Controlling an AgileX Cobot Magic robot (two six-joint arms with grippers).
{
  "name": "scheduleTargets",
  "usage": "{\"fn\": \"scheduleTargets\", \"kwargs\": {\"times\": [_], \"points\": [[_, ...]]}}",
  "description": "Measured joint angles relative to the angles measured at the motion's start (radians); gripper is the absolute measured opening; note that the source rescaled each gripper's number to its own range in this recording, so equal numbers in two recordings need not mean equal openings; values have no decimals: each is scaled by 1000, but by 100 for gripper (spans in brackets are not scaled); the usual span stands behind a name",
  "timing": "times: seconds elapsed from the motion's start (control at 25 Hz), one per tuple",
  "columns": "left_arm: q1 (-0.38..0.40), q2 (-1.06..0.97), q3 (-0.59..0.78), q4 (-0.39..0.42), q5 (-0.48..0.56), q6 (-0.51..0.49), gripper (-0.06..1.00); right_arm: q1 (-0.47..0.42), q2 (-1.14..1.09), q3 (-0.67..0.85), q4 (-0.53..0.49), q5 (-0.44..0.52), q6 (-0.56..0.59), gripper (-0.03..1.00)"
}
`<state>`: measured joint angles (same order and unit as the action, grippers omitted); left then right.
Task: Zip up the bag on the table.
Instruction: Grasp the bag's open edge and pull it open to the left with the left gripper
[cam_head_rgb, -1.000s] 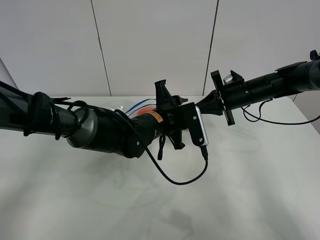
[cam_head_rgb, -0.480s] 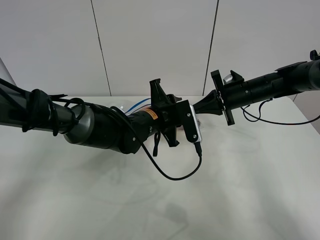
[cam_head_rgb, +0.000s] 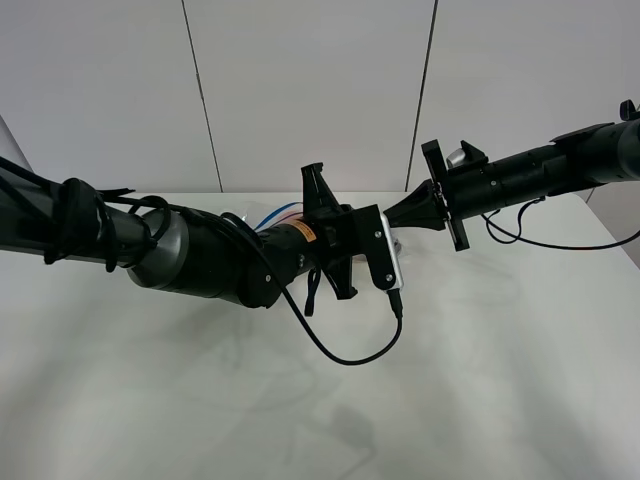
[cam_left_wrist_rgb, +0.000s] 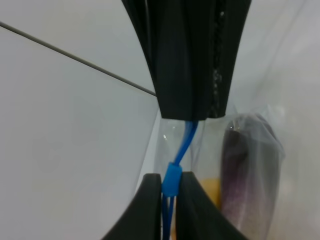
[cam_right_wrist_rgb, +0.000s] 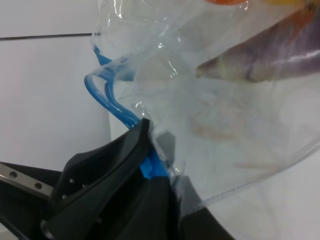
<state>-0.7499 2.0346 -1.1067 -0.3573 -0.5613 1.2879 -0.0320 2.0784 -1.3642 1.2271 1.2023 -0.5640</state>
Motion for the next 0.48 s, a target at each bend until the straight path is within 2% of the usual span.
{"fn": "scheduleTargets", "kwargs": {"times": [0.48], "points": [[5, 0, 0, -3, 7, 23, 6, 0, 0, 0, 0, 0, 1, 0]]}}
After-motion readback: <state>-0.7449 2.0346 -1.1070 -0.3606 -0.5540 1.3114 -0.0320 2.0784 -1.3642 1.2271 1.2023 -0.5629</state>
